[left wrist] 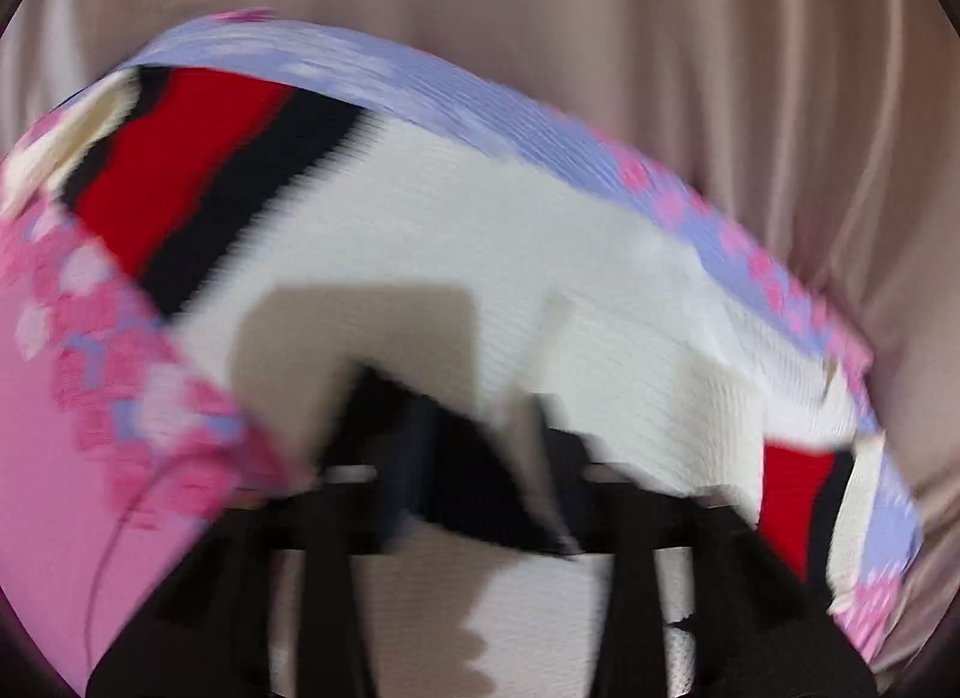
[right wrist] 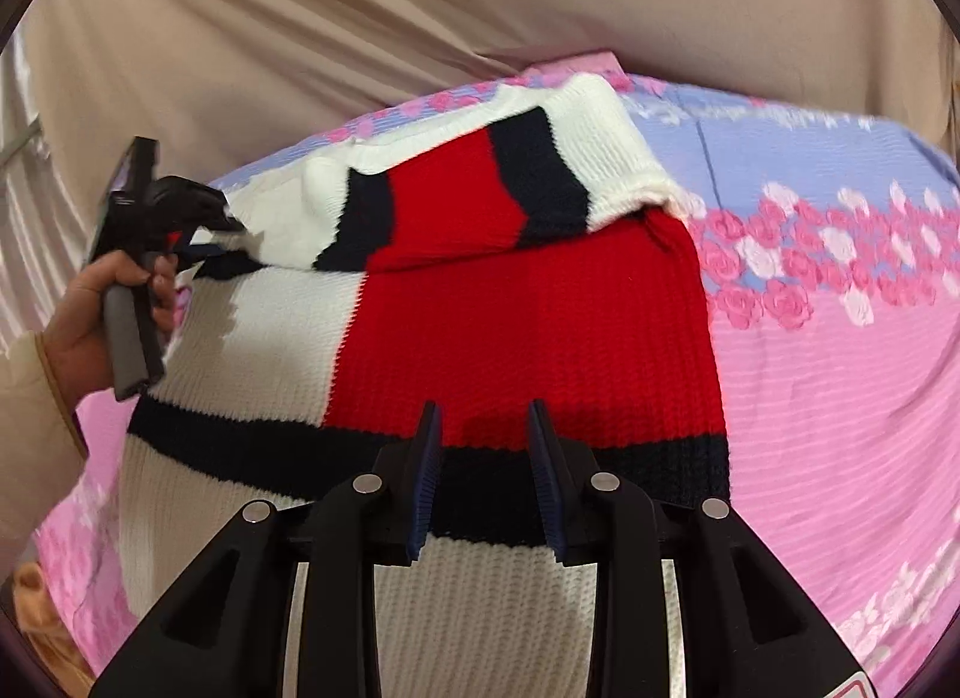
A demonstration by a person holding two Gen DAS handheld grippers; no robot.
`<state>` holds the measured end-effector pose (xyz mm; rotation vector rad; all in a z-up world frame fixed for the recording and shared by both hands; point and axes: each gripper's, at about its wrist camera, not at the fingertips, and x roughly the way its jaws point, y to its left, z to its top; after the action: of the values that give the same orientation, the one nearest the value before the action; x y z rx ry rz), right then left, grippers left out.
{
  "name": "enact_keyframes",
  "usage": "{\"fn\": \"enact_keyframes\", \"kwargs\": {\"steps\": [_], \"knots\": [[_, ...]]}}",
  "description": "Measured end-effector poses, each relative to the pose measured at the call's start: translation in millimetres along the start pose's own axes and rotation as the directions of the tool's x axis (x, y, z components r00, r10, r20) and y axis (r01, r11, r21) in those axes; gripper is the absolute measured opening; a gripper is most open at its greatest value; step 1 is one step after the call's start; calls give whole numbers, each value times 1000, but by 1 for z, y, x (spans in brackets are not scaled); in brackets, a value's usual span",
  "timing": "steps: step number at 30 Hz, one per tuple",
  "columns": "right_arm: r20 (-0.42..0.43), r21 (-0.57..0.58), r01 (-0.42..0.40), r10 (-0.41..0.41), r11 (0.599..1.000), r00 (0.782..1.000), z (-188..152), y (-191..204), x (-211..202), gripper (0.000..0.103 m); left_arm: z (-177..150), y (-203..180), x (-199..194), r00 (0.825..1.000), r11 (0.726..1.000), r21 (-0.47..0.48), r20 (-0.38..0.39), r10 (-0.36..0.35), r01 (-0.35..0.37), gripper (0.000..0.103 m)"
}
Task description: Fold small clothes
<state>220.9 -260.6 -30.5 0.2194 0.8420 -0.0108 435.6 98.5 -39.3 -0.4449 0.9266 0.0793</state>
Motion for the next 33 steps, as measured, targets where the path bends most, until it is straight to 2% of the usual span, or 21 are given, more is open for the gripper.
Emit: {"fn": "enact_keyframes", "kwargs": {"steps": [1,2,4,5,8,10,12,13,15,16,17,18,19,20,22,23,25,26,28,31,33], "knots": [[-1,-20,8,-8,1000,1000,-1,4,-1,32,4,14,-9,999,1000,-25,36,0,1,68],[-4,-31,10,-10,999,1000,-1,7,-1,32,12,34,-20,997,999,-46,72,29,-26,73],[-14,-40,0,-1,999,1000,-4,15,-1,32,28,65,-33,990,995,-64,108,87,-81,79],[-18,-43,-5,4,999,1000,-5,21,0,32,39,90,-39,982,988,-78,128,142,-133,81],[-26,-63,-31,30,998,999,-8,47,3,32,69,161,-48,948,954,-151,147,281,-259,84],[-33,-84,-53,50,995,998,-11,67,5,32,90,216,-51,928,922,-235,140,345,-308,84],[-47,-111,-74,69,991,997,-15,88,8,32,101,255,-47,922,900,-289,112,371,-327,84],[-58,-127,-88,81,988,995,-17,101,11,32,109,272,-41,924,891,-316,93,371,-326,84],[-71,-154,-102,92,983,993,-23,120,13,32,117,295,-32,940,884,-366,59,335,-292,79],[-78,-169,-108,96,980,992,-25,131,15,32,121,305,-26,957,883,-403,54,285,-240,72],[-87,-178,-114,100,977,991,-27,139,17,32,123,308,-22,967,882,-425,51,250,-206,60],[-95,-184,-120,104,976,990,-29,146,18,32,125,314,-17,977,879,-447,45,208,-166,53],[-105,-194,-127,108,973,989,-31,154,20,32,128,319,-14,984,876,-464,42,173,-134,38],[-110,-200,-131,111,971,988,-32,158,21,32,131,321,-12,985,875,-468,44,165,-126,27],[-116,-217,-139,116,966,987,-33,168,23,32,133,313,-12,988,883,-460,60,142,-99,14],[-115,-218,-142,119,965,986,-33,170,22,32,137,307,-16,988,889,-449,75,132,-85,12],[-109,-216,-149,128,965,986,-32,172,20,32,143,293,-28,986,911,-407,114,121,-65,11],[-104,-212,-153,133,965,986,-31,173,19,32,146,273,-43,982,933,-356,154,110,-48,11],[-98,-202,-163,145,966,984,-28,171,18,32,151,243,-64,975,956,-292,209,76,-12,11],[-74,-192,-174,163,966,984,-21,164,13,32,134,168,-105,961,985,-148,273,-41,84,11],[-53,-178,-168,162,970,985,-15,156,8,32,110,106,-125,950,982,-59,268,-157,179,11]]}}
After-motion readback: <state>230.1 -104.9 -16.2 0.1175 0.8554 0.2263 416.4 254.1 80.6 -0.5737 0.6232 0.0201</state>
